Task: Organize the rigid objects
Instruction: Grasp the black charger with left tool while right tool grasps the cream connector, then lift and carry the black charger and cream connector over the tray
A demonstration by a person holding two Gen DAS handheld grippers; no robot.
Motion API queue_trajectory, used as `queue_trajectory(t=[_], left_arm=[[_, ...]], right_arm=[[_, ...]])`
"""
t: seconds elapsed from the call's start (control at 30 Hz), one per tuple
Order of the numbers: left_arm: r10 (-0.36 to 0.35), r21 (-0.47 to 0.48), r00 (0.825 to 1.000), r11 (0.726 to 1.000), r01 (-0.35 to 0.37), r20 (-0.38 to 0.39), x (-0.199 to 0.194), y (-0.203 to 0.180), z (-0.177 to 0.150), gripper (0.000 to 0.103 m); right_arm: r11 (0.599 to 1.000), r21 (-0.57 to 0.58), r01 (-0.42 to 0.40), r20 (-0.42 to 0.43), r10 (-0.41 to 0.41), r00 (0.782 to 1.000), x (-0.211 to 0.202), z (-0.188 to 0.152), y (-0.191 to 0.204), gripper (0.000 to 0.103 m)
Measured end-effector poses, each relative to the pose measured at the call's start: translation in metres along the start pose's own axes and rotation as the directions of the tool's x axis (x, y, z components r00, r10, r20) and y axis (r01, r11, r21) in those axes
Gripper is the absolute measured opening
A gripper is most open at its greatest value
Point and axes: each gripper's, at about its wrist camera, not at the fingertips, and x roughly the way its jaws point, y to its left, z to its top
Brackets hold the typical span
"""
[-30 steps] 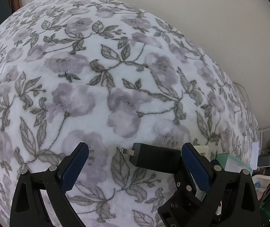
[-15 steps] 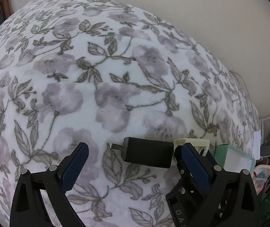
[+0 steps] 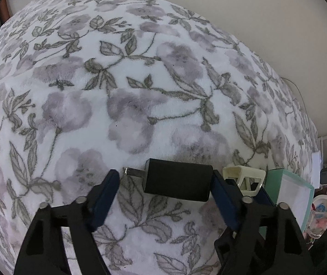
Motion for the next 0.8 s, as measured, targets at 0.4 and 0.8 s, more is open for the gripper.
queue_trajectory(t=[0.4, 0.8], left_arm=[[-0.016, -0.02, 1.0, 1.0, 0.016, -0.005, -0.001, 0.002, -0.0008, 0.071], [-0.013, -0.024, 1.0, 1.0, 0.013, -0.005, -0.0017, 0.0011, -0.001, 0.071]], right_arm=[[0.999, -0.022, 0.03, 0.013, -0.03, 0.999, 0.0053, -0.002, 0.0047, 0.055], [0.999, -0.031, 0.043, 0.015, -0.043, 0.999, 0.0069, -0.0032, 0.0067, 0.054]])
